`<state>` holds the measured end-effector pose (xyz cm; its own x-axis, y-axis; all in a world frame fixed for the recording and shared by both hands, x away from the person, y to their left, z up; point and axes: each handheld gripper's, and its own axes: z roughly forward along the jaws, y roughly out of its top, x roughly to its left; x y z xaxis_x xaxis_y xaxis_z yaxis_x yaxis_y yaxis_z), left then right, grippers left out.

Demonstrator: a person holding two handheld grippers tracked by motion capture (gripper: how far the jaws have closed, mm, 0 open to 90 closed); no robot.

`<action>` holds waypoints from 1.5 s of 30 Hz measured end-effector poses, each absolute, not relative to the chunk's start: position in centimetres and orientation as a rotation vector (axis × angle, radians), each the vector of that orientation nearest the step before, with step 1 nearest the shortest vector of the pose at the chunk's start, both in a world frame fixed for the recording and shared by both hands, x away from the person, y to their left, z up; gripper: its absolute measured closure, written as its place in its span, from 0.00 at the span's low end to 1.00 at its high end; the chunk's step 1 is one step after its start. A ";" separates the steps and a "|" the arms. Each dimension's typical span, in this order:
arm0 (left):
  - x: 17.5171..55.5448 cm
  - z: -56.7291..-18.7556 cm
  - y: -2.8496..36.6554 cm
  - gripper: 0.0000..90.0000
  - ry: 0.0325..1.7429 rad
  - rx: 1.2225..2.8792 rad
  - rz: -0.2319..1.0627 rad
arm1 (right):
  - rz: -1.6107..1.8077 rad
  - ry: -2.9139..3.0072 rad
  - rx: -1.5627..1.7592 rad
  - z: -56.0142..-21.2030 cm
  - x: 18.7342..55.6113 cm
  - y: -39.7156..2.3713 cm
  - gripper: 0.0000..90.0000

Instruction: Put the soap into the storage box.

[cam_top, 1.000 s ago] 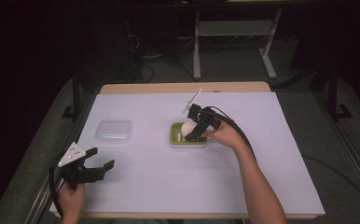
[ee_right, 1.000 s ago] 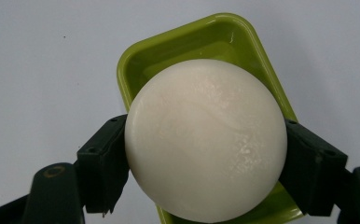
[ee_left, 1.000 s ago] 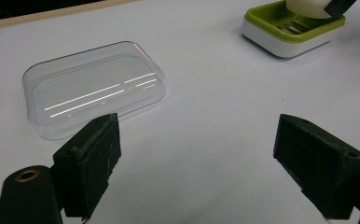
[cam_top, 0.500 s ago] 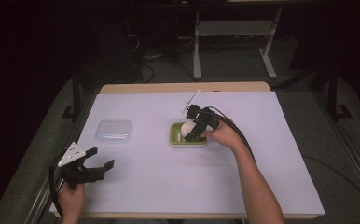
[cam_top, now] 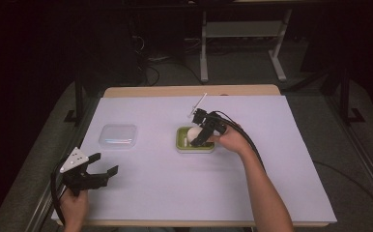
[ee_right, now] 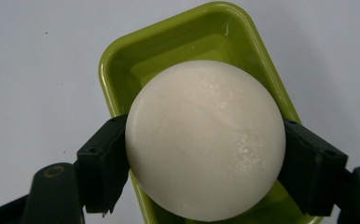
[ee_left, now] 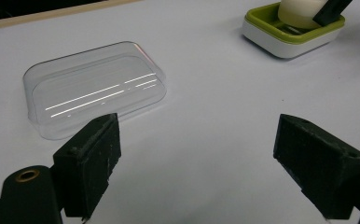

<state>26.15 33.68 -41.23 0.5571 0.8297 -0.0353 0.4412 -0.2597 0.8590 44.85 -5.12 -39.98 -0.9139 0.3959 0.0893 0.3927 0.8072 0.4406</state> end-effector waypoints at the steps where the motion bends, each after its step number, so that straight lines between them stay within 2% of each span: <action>1: 26.1 -41.2 33.7 0.16 1.033 1.890 0.543 | 0.719 2.980 0.651 -40.0 44.8 -5.1 0.26; 27: 26.1 -41.2 33.6 0.16 1.034 1.889 0.542 | 0.689 2.959 0.634 -39.8 44.5 -4.9 0.26; 29: 26.1 -41.2 33.6 0.16 1.033 1.890 0.542 | 0.707 2.940 0.621 -39.5 44.5 -5.0 0.30; 31: 26.2 -41.2 33.6 0.16 1.036 1.891 0.539 | 0.769 2.921 0.617 -38.9 44.4 -5.4 0.42; 32: 26.2 -41.2 33.6 0.16 1.035 1.892 0.540 | 0.783 2.910 0.602 -38.6 44.3 -5.5 0.45; 33: 26.2 -41.2 33.6 0.16 1.033 1.891 0.539 | 0.792 2.904 0.592 -38.3 44.2 -5.6 0.40; 34: 26.2 -41.2 33.5 0.16 1.033 1.891 0.538 | 0.789 2.900 0.597 -38.2 44.1 -5.6 0.39; 45: 26.2 -41.3 33.5 0.16 1.036 1.890 0.538 | 0.808 2.926 0.646 -37.7 43.7 -7.2 0.34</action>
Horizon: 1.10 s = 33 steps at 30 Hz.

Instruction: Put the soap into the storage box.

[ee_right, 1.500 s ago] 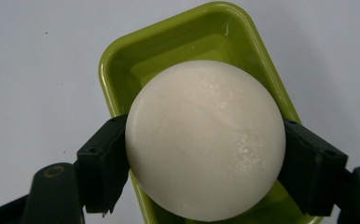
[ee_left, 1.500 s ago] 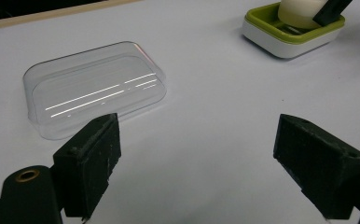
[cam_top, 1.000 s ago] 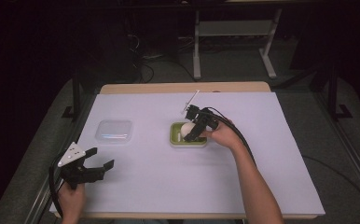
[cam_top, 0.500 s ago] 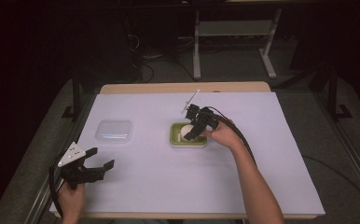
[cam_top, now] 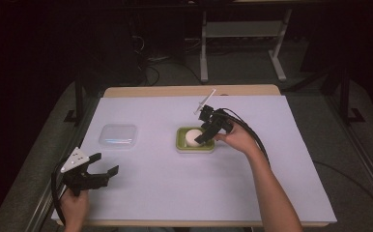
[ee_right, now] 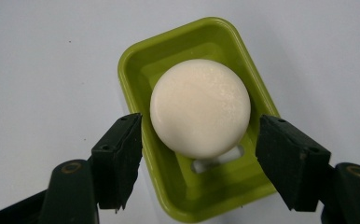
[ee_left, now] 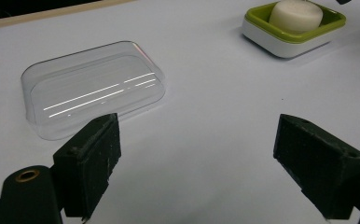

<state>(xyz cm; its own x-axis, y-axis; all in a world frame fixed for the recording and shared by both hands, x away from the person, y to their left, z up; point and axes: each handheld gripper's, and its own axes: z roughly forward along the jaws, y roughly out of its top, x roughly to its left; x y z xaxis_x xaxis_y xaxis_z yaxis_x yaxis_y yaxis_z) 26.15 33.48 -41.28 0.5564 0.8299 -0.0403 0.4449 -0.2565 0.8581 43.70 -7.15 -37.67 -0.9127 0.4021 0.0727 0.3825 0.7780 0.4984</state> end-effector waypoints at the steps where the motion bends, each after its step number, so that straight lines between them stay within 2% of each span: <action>1: 26.1 -41.3 33.5 0.16 1.037 1.893 0.538 | 0.818 2.925 0.653 -37.6 43.6 -7.4 0.34; 33: 26.3 -41.5 33.2 0.16 1.037 1.902 0.532 | 0.935 2.894 0.743 -36.9 40.8 -12.9 0.32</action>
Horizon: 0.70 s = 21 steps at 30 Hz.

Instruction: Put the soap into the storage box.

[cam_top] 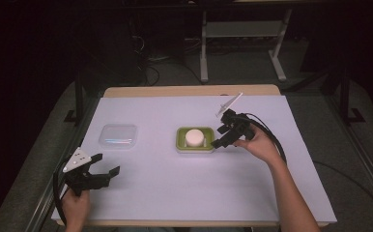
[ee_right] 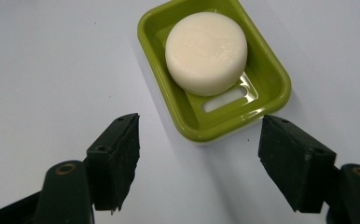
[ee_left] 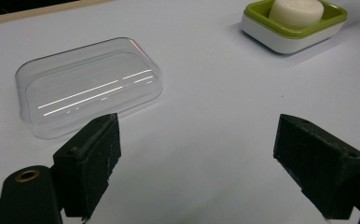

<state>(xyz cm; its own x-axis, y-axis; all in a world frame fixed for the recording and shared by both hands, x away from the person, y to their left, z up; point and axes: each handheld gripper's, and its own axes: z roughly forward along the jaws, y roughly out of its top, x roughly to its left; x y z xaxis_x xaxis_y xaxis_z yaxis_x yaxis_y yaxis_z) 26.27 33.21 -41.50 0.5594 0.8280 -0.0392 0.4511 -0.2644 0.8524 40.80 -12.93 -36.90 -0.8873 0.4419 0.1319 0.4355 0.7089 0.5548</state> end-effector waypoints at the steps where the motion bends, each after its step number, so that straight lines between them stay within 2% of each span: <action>1: 26.3 -41.5 33.2 0.16 1.036 1.904 0.534 | 0.936 2.894 0.739 -37.0 40.8 -13.1 0.31; 21: 26.3 -41.6 33.2 0.16 1.038 1.908 0.536 | 0.973 2.888 0.760 -37.2 39.3 -15.1 0.31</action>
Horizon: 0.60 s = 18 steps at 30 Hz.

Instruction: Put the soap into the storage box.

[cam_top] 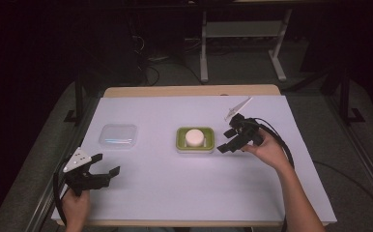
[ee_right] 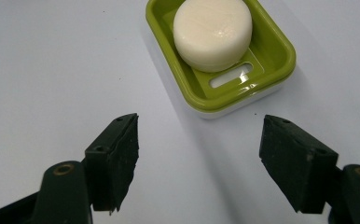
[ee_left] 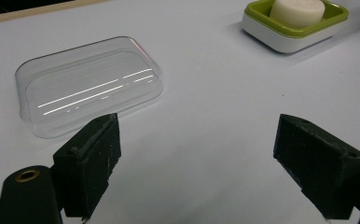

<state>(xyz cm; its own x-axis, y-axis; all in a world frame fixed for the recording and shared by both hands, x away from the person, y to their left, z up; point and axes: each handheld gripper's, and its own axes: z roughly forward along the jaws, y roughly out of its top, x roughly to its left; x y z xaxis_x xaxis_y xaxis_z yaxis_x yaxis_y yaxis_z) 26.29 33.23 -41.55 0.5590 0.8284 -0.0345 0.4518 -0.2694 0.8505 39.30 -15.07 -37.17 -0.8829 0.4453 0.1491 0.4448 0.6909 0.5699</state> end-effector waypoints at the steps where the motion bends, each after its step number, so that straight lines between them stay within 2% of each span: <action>1: 26.3 -41.6 33.2 0.16 1.037 1.908 0.536 | 0.976 2.880 0.759 -37.1 39.1 -15.1 0.31; 18: 26.3 -41.6 33.2 0.16 1.037 1.905 0.537 | 0.995 2.875 0.807 -37.9 37.2 -17.0 0.29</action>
